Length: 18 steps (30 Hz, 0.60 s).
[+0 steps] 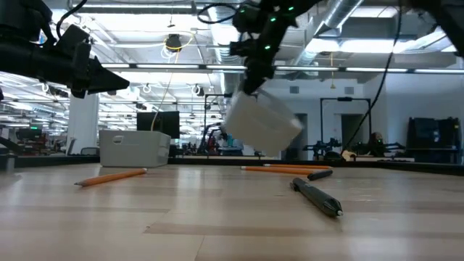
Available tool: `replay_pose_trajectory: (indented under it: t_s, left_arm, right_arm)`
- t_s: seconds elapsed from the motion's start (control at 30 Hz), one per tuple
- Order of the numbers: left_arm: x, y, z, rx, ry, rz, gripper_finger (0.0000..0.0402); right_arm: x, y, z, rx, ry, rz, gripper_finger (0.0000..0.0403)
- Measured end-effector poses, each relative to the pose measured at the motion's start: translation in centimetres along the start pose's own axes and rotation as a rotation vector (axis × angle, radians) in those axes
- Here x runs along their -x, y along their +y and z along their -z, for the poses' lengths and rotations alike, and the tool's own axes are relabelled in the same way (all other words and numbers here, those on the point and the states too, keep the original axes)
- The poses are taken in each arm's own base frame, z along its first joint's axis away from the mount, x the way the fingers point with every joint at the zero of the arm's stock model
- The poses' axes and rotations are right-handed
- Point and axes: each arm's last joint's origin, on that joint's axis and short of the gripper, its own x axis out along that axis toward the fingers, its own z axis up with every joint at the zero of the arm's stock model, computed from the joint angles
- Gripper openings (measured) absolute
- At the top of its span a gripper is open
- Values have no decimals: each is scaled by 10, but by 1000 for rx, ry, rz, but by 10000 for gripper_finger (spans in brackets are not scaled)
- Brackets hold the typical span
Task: Sort pens & pencils
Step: Move the bottom gray bin to the top of the table
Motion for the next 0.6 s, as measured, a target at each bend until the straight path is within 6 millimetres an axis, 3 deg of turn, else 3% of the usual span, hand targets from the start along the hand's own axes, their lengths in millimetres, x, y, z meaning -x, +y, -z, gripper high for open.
replay_pose_trajectory:
  t_s: [0.17, 0.33, 0.47, 0.6]
  left_arm:
    - [0, 0, 0, 0, 0, -1, 73]
    - [0, 0, 0, 0, 0, -2, 73]
    - [0, 0, 0, -1, 0, -3, 73]
    - [0, 0, 0, -1, 0, -3, 73]
  right_arm:
    - [-23, -16, -27, 83, -41, 33, 47]
    - [-42, -28, -45, 133, -75, 55, 25]
    - [-57, -38, -51, 122, -88, 78, 20]
    - [-71, -42, -45, 110, -72, 77, 46]
